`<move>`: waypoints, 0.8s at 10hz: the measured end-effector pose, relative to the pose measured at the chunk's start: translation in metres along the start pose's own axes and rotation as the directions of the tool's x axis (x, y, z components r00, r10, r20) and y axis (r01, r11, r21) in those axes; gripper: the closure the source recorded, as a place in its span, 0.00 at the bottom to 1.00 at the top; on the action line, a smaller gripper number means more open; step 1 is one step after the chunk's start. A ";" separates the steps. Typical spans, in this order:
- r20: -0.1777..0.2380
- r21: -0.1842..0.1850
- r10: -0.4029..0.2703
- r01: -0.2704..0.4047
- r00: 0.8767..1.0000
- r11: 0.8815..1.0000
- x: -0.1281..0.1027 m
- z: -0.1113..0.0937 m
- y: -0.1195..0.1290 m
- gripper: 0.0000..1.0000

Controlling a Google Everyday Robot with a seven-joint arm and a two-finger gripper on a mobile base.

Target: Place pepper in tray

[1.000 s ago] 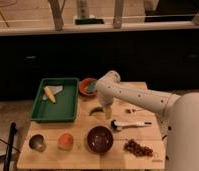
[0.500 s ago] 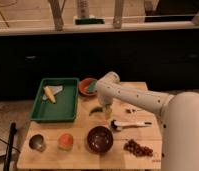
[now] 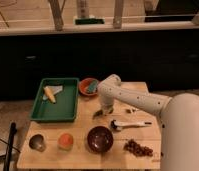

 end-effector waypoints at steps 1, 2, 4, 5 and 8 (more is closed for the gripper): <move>0.003 0.003 0.000 0.000 1.000 1.000 0.000 0.000 0.000 0.97; 0.001 0.004 -0.002 0.002 1.000 1.000 0.003 0.000 0.001 1.00; -0.003 0.015 -0.016 0.016 1.000 1.000 0.003 -0.012 0.001 1.00; -0.004 0.027 -0.030 0.030 1.000 0.999 0.001 -0.024 0.000 1.00; -0.004 0.067 -0.081 0.082 0.997 0.994 -0.009 -0.063 -0.005 1.00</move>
